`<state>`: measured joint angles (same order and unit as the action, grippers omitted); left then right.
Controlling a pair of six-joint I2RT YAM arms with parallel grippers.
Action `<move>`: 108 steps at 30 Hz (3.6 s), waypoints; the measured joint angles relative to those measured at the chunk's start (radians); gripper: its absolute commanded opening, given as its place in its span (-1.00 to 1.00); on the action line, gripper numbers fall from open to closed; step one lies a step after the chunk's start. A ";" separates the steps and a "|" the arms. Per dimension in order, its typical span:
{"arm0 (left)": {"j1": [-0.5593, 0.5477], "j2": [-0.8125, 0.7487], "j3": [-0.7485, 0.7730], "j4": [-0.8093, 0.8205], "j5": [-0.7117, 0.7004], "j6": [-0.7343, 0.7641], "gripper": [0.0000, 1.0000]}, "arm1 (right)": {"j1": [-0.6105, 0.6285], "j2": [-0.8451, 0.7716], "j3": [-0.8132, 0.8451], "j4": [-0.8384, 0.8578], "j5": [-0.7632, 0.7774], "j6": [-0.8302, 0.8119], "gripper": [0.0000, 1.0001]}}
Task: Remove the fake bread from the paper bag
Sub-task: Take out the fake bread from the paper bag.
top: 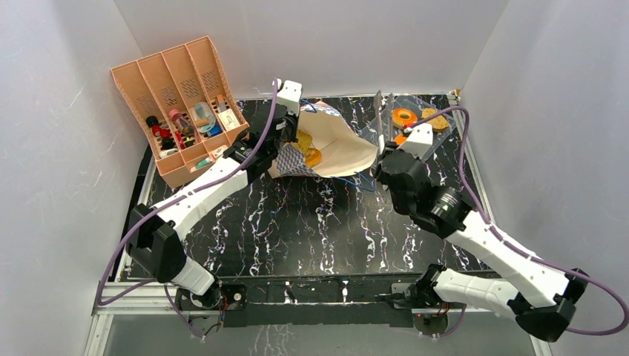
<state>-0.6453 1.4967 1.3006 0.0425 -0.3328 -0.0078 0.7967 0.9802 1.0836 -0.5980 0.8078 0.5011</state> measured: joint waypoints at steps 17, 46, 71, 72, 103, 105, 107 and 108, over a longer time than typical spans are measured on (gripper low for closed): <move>-0.066 0.174 0.188 -0.077 -0.038 -0.003 -1.00 | 0.264 -0.119 -0.035 -0.104 -0.074 -0.004 -0.76; -0.094 0.132 0.203 -0.117 0.012 0.049 -1.00 | 0.270 0.156 -0.107 0.007 -0.198 -0.029 -0.82; -0.101 -0.002 0.102 -0.123 0.087 0.068 -1.00 | 0.277 0.267 -0.178 0.180 -0.260 0.026 -0.76; -0.103 -0.002 0.101 -0.119 0.087 0.067 -1.00 | 0.278 0.251 -0.183 0.179 -0.265 0.032 -0.75; -0.171 0.020 0.089 -0.087 0.067 0.063 -1.00 | 0.488 0.323 -0.222 0.132 -0.096 0.060 -0.52; -0.172 0.020 0.089 -0.085 0.061 0.060 -1.00 | 0.508 0.339 -0.212 0.115 -0.061 0.074 -0.52; -0.173 0.020 0.089 -0.081 0.059 0.058 -1.00 | 0.525 0.353 -0.204 0.096 -0.026 0.087 -0.52; -0.173 0.020 0.089 -0.080 0.058 0.057 -1.00 | 0.530 0.358 -0.203 0.087 -0.011 0.097 -0.52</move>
<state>-0.8185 1.5169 1.3899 -0.0380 -0.2745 0.0494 1.3270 1.3380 0.8810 -0.5106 0.7971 0.5976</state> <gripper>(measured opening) 0.007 0.292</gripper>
